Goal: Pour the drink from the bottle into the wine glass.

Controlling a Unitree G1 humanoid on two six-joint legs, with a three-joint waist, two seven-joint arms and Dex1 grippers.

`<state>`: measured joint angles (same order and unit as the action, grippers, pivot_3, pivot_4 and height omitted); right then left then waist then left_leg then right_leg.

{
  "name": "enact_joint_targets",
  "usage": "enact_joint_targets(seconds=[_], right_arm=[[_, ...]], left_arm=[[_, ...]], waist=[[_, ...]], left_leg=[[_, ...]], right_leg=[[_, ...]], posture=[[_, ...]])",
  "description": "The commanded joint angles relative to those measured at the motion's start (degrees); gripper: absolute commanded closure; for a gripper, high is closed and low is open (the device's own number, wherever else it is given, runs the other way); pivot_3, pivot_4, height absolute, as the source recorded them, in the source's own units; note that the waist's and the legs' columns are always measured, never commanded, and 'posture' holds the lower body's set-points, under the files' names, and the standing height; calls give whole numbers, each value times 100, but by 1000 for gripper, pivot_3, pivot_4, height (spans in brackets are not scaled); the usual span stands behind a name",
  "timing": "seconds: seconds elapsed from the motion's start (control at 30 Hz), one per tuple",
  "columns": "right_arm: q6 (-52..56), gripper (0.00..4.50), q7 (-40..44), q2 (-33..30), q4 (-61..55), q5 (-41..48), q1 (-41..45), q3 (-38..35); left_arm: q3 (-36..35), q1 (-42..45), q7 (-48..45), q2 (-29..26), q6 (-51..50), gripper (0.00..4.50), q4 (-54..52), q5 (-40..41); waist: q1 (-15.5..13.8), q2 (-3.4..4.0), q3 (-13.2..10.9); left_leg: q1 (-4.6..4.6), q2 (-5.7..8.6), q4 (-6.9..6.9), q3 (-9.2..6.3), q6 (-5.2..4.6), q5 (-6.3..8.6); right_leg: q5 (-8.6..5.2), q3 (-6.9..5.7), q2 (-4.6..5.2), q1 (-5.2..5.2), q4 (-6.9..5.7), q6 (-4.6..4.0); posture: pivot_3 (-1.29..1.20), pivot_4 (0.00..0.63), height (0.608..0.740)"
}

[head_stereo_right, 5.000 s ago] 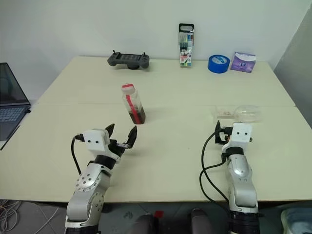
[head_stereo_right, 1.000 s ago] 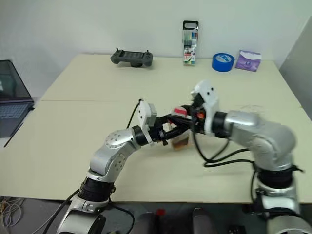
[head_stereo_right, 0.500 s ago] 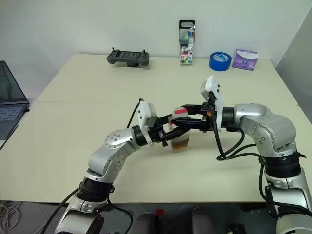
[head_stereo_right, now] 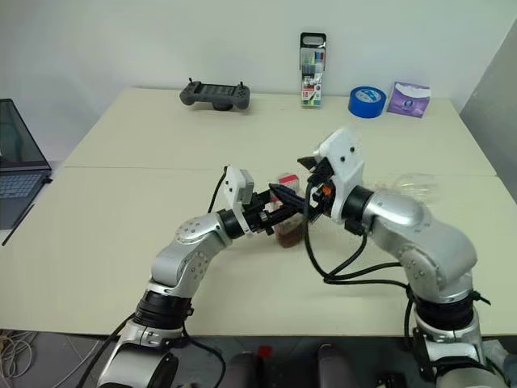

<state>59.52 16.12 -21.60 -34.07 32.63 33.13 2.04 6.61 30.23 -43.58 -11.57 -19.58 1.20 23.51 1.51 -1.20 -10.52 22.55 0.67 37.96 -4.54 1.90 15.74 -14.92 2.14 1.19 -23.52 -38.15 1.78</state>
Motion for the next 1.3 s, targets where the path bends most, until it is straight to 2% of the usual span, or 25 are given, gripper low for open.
enact_joint_targets(seconds=[0.03,0.27,0.37,0.67,0.73,0.83,1.03,1.3], right_arm=[[183,466,-485,334,-365,-12,-11,-56],[220,466,-822,687,-355,-54,53,-131],[217,1306,-839,769,-341,34,51,-263],[380,4415,-662,444,-212,44,131,-210],[329,4436,-638,465,-208,118,199,-339],[483,3851,-634,526,-293,310,329,-493],[715,1849,-800,535,-259,229,405,-309],[881,1806,-844,609,-246,237,357,-160]], left_arm=[[-18,186,-144,40,152,2347,-90,44],[-34,211,-204,18,205,2347,-1,-13],[-26,153,-196,10,186,2347,-37,-28],[-52,85,-159,13,148,2347,-127,-51],[-65,84,-152,-1,151,2347,-128,-55],[-81,75,-131,-23,164,2347,-131,-75],[-33,55,-101,-52,412,2347,-99,-233],[-33,71,-111,-3,574,2347,-42,-312]], waist=[[7,0,0],[15,1,0],[15,1,0],[16,2,1],[16,2,1],[16,2,1],[19,2,1],[19,2,1]], left_leg=[[0,0,-1,0,0,0],[-2,-1,0,1,-1,1],[-2,1,0,2,-2,1],[-4,1,0,3,-2,1],[-7,1,1,4,-2,1],[-10,3,2,4,-3,1],[-19,0,3,1,-3,1],[-19,1,4,4,-3,0]], right_leg=[[0,0,0,-1,-1,0],[0,0,-6,-4,-9,0],[0,-1,-7,-4,-7,0],[0,-1,-7,-3,-12,0],[0,-1,-7,-3,-17,0],[0,0,-7,-7,-39,0],[-1,0,-9,-8,-56,0],[-1,-1,-11,-9,-59,0]], posture=[[0,150,740],[0,150,740],[0,150,740],[0,150,740],[0,150,740],[0,150,740],[0,150,740],[0,150,740]])
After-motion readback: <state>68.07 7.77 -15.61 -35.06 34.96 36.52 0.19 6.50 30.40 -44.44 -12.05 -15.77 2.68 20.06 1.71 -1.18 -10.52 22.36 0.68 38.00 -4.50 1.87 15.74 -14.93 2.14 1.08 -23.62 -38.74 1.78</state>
